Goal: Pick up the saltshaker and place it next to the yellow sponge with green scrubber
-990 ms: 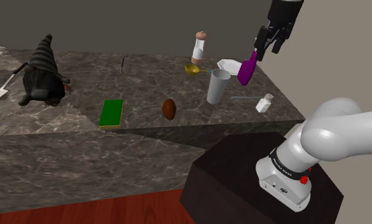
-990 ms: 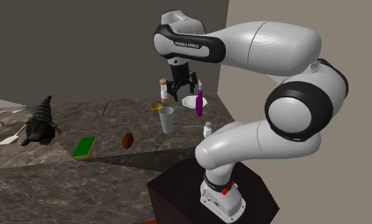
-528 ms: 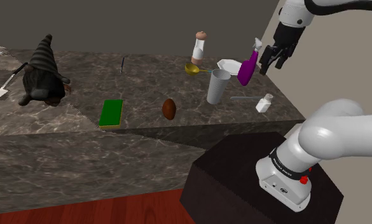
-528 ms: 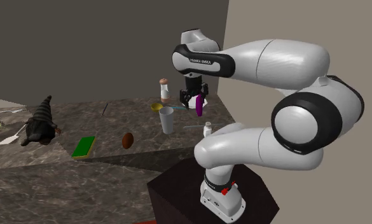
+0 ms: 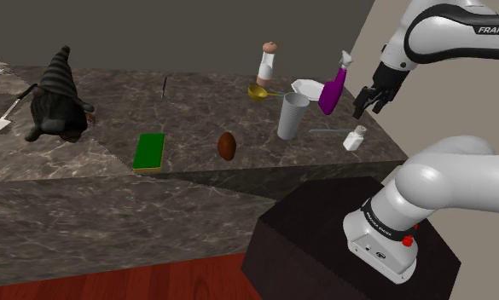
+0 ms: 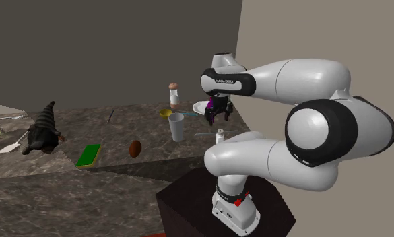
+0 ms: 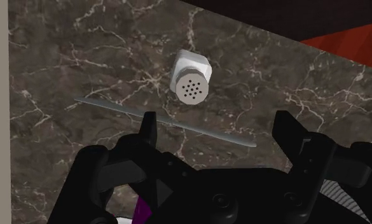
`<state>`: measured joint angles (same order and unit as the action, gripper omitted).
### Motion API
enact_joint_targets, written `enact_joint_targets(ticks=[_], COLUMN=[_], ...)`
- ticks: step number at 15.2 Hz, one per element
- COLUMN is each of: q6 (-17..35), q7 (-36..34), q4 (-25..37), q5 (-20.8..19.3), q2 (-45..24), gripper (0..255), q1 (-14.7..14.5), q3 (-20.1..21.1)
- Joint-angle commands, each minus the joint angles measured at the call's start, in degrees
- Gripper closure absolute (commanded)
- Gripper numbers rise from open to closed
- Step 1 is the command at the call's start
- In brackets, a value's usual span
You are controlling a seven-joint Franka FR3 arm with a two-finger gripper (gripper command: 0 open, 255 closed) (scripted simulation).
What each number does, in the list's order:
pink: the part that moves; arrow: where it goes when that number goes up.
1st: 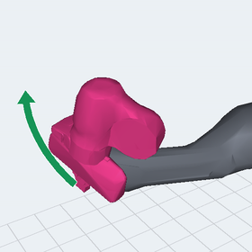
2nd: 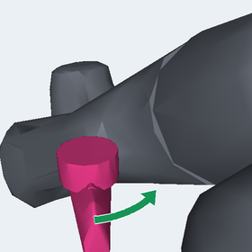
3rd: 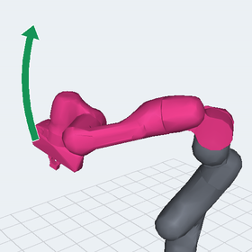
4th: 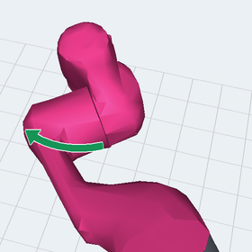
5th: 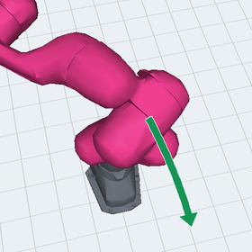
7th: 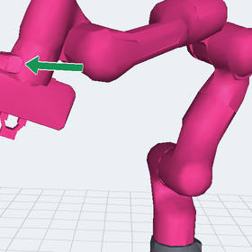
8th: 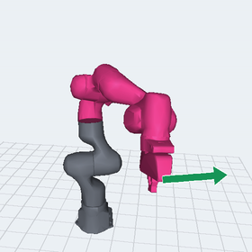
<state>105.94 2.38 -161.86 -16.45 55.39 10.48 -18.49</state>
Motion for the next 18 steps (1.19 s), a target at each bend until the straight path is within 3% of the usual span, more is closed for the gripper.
enact_joint_targets(ticks=[1,9,16,17,18], q6=[3.8,11.0,11.0,11.0,11.0], q7=[1.3,1.1,1.1,1.1,1.1], q4=[-2.5,-7.1,-7.1,-7.1,-7.1], q5=[-2.1,-4.3,-4.3,-4.3,-4.3], q2=[-0.6,-3.3,-3.3,-3.3,-3.3], gripper=[0,0,0,255,255], q1=[2.0,2.9,2.9,2.9,2.9], q3=[-3.0,-5.1,-5.1,-5.1,-5.1])
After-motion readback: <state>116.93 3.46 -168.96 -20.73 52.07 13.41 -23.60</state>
